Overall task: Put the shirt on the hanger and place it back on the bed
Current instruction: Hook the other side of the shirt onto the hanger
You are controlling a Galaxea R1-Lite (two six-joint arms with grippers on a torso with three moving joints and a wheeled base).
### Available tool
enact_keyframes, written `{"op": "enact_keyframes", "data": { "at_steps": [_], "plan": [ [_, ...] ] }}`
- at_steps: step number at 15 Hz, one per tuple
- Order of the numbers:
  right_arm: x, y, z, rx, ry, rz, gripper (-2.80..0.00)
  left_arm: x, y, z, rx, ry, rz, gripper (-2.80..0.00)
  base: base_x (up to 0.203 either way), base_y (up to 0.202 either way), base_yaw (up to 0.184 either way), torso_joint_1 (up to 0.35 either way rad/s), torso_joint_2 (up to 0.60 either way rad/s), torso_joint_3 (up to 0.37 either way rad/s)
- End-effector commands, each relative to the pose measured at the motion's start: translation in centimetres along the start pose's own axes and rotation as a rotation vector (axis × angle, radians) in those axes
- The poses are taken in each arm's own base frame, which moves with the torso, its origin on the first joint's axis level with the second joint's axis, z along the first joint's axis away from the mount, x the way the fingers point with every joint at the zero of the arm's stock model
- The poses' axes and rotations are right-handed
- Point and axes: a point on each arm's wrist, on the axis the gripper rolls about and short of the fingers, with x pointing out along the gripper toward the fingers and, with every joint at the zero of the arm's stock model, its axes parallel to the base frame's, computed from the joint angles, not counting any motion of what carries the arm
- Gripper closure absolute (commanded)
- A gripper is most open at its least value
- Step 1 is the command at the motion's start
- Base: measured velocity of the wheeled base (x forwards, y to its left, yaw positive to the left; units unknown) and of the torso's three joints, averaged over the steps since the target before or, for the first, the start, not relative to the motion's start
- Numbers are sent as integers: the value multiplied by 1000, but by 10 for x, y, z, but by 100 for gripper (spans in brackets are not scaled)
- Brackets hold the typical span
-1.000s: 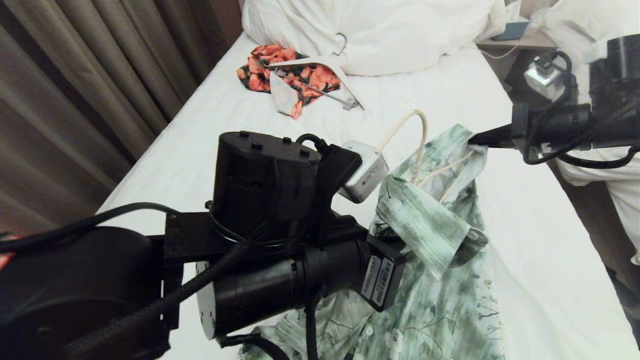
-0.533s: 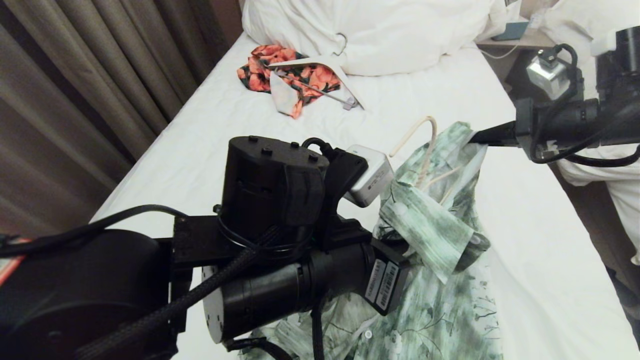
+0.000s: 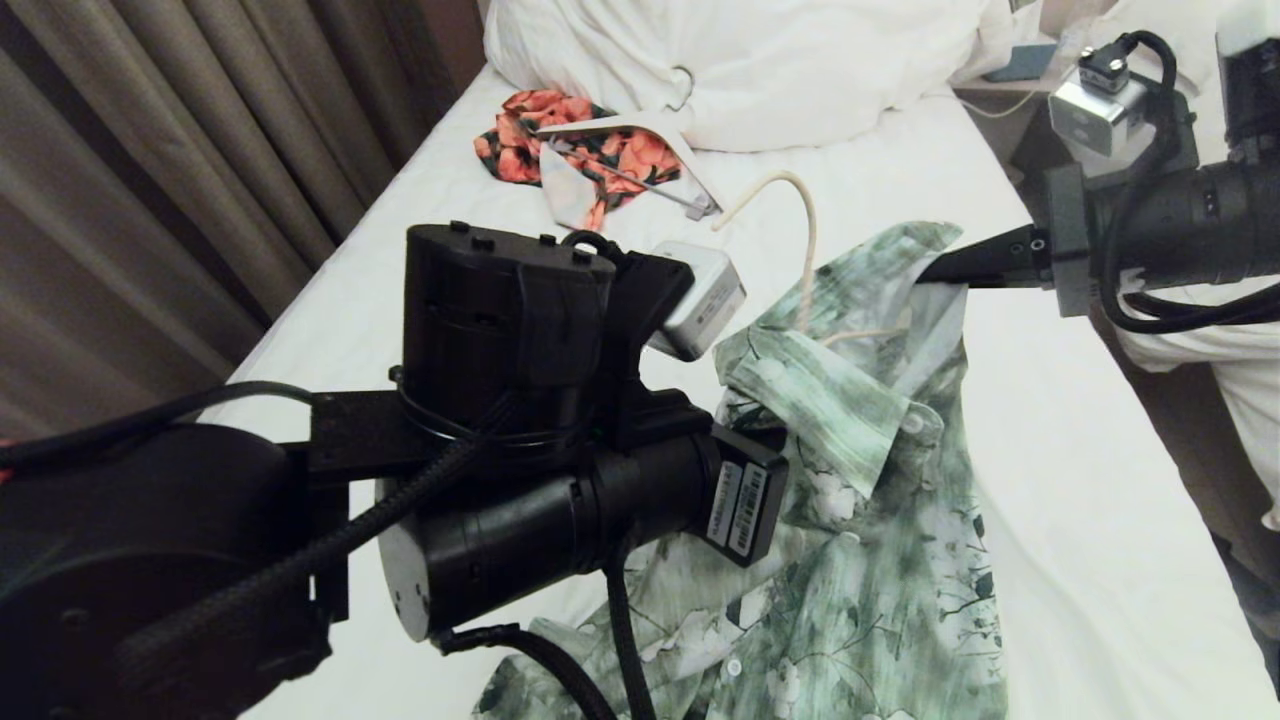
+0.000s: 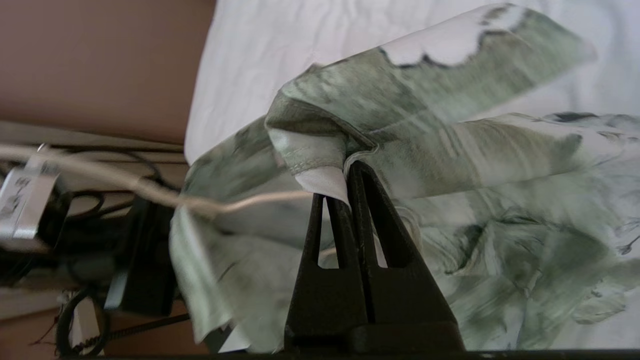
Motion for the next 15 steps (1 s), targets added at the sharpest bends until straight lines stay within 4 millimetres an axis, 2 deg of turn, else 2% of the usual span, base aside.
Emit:
{"op": "enact_keyframes", "data": {
  "at_steps": [1, 3, 8, 15],
  "plan": [
    [-7, 13, -1, -18, -8, 24, 0, -7, 2, 7, -8, -30, 4, 0, 0, 0, 0, 0, 0, 0],
    [-10, 23, -3, -33, -5, 46, 0, -13, 3, 12, -17, -69, 1, 0, 0, 0, 0, 0, 0, 0],
    [-16, 39, -13, -30, 38, 77, 0, -9, 10, 17, -40, -175, 18, 0, 0, 0, 0, 0, 0, 0],
    [-16, 64, -13, -43, 17, 162, 0, 27, 5, 12, -103, -432, 42, 0, 0, 0, 0, 0, 0, 0]
  ]
}}
